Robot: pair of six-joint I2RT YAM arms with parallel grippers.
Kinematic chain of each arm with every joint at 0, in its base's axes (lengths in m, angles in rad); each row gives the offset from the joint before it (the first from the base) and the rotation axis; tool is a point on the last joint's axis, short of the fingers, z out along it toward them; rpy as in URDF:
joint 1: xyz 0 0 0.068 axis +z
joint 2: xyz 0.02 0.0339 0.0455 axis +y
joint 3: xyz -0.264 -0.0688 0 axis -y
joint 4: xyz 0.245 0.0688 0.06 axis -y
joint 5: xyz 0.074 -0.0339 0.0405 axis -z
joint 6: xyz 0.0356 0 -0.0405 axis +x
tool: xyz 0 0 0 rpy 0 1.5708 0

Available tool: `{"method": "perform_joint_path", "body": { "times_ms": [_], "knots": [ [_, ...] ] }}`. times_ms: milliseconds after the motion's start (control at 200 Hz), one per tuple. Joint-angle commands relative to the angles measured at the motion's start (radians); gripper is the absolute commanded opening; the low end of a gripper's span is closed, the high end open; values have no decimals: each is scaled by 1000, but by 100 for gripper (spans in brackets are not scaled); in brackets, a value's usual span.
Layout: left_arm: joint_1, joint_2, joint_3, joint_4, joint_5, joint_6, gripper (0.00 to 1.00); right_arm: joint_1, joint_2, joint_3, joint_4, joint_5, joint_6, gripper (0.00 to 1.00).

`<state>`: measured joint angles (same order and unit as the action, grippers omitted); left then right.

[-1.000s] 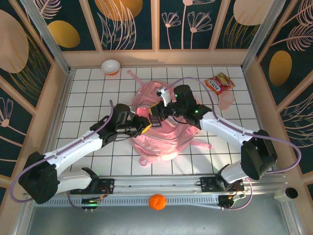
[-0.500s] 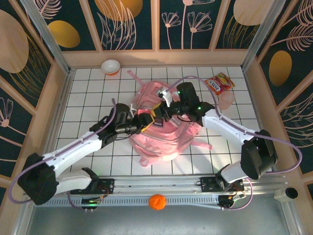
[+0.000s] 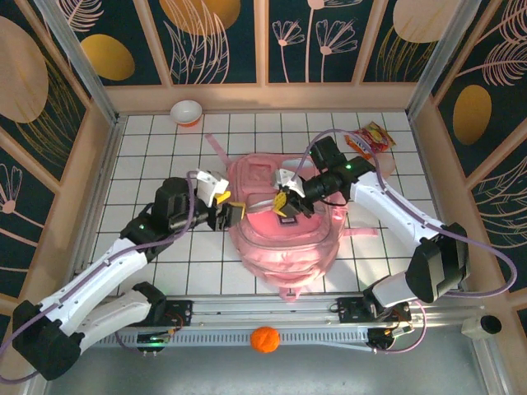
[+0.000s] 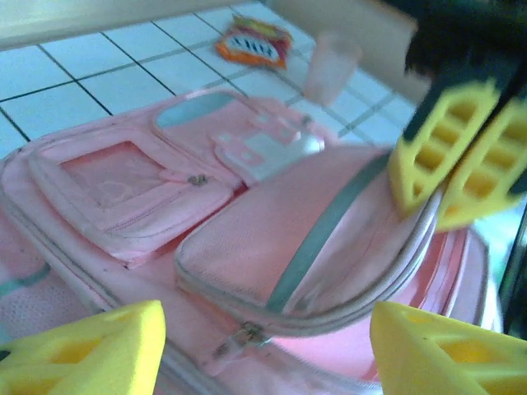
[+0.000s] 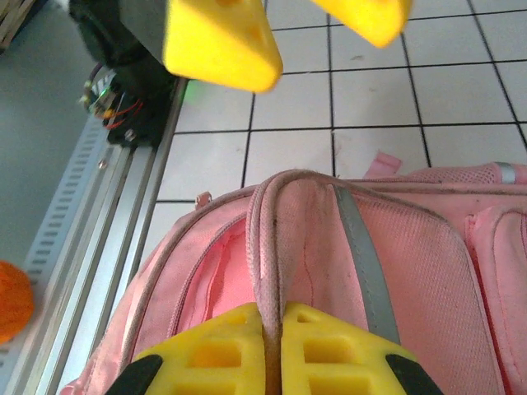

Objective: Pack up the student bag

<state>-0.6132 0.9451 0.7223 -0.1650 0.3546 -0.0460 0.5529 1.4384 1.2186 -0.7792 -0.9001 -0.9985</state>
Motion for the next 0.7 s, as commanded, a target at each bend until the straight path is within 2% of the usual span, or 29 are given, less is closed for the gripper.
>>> {"method": "perform_joint_path", "body": {
  "times_ms": [0,120,320,495,626,696],
  "knots": [
    [2,55,26,-164,70,484,70,-1,-12,55,-99,-98,-168,0],
    [2,143,30,-190,51,613,73,-28,-12,63,-106,-105,-181,0],
    [2,280,73,-158,133,683,73,-32,-18,66,-111,-105,-183,0],
    [2,343,101,-183,246,719,62,-40,-36,36,-46,-109,-138,0],
    [0,372,130,-230,307,743,48,-45,-47,10,40,-94,-66,0],
    [0,369,132,-237,335,741,47,-49,-55,-11,91,-78,-27,0]
  ]
}}
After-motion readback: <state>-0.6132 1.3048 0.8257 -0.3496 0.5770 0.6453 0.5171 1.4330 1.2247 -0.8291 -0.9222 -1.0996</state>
